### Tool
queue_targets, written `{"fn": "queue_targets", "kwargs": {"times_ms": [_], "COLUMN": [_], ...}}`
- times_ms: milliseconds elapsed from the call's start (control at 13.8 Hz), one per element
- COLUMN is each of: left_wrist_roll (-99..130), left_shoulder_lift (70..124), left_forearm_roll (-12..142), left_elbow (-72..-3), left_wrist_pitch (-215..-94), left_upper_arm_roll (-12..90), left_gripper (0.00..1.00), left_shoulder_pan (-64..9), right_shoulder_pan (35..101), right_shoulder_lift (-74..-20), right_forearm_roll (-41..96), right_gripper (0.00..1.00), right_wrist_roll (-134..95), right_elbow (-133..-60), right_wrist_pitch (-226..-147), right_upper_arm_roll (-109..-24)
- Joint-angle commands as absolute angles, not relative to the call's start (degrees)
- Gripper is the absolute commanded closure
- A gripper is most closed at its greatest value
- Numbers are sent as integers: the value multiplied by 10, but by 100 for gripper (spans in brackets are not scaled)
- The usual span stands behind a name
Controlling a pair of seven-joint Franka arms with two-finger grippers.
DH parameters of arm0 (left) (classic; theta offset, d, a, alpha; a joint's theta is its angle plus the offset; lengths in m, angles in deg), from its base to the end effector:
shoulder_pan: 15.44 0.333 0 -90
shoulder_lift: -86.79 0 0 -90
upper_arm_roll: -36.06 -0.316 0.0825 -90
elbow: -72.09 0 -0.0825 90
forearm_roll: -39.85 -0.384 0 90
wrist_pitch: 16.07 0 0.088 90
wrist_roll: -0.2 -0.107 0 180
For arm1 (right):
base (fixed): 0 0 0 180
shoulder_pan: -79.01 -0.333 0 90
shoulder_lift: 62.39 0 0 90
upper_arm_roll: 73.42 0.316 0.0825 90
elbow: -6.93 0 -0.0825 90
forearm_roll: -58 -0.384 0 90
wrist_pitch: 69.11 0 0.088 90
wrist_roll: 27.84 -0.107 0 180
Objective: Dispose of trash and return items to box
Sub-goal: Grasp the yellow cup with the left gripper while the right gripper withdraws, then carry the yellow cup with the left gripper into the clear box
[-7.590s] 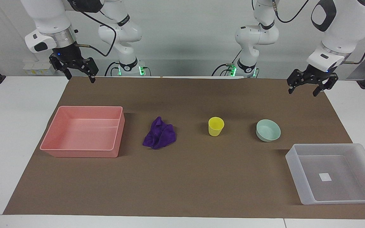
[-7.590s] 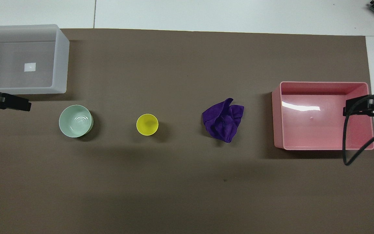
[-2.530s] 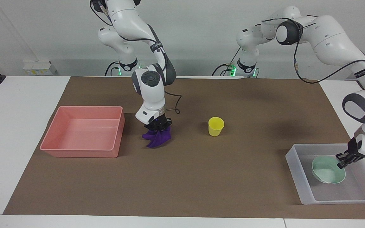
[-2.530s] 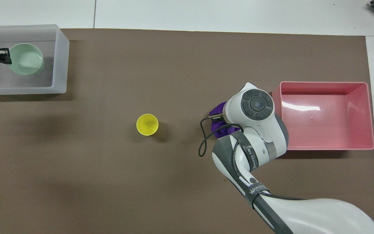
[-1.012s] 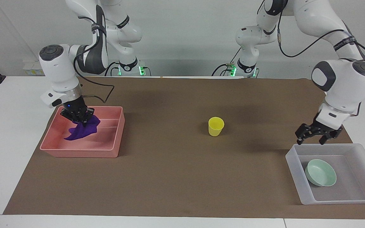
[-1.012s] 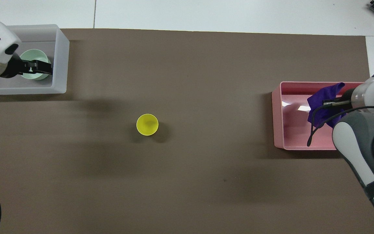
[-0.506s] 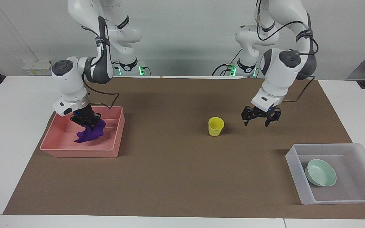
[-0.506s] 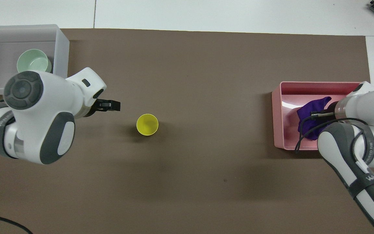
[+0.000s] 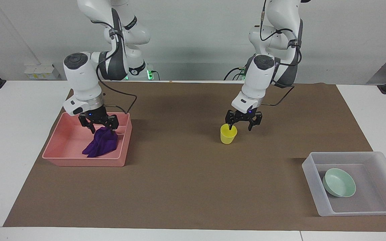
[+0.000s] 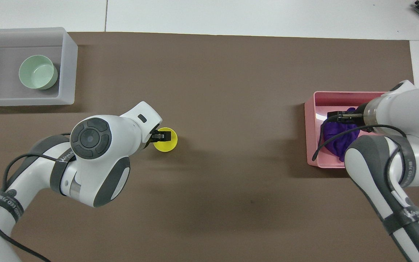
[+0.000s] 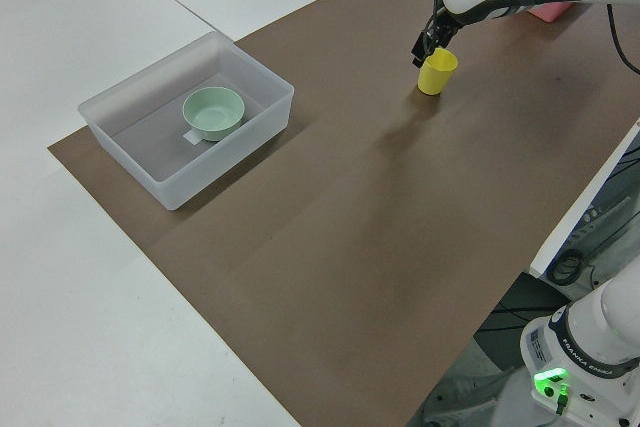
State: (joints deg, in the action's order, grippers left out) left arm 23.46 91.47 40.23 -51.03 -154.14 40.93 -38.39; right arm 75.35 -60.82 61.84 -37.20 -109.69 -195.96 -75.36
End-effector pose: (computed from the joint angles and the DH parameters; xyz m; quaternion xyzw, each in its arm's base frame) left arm 0.5022 -0.2645 0.3816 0.9953 -0.0369 0.0784 0.0439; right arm 0.5715 0.0151 0.4455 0.9956 -0.0484 0.0779 0.0213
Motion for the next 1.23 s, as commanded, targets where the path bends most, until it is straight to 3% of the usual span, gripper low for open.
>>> {"fn": "queue_targets", "kwargs": {"times_ms": [0,72,217,578,867,1157], "left_wrist_roll": [243,243,243,236,146,-2], "left_shoulder_lift": [927,934,941,917,920,963], "left_forearm_roll": [398,398,398,396,376,371], "left_elbow": [-533,-533,-532,-501,-420,-319], "left_wrist_pitch": [-1582,-1594,-1601,-1546,-1475,-1455], "left_upper_arm_roll": [398,399,398,390,388,389], "left_gripper": [40,50,100,100,100,100], "left_shoulder_pan": [-397,-397,-396,-382,-304,-193], "right_shoulder_pan": [750,750,751,761,772,771], "right_shoulder_lift": [-622,-620,-620,-618,-633,-634], "right_forearm_roll": [616,615,615,609,579,592], "right_gripper": [0,0,0,0,0,0], "right_wrist_roll": [-405,-404,-400,-380,-353,-322], "right_elbow": [-1016,-970,-905,-793,-825,-822], "right_wrist_pitch": [-1855,-1802,-1731,-1588,-1591,-1584], "right_upper_arm_roll": [-750,-751,-751,-753,-757,-757]}}
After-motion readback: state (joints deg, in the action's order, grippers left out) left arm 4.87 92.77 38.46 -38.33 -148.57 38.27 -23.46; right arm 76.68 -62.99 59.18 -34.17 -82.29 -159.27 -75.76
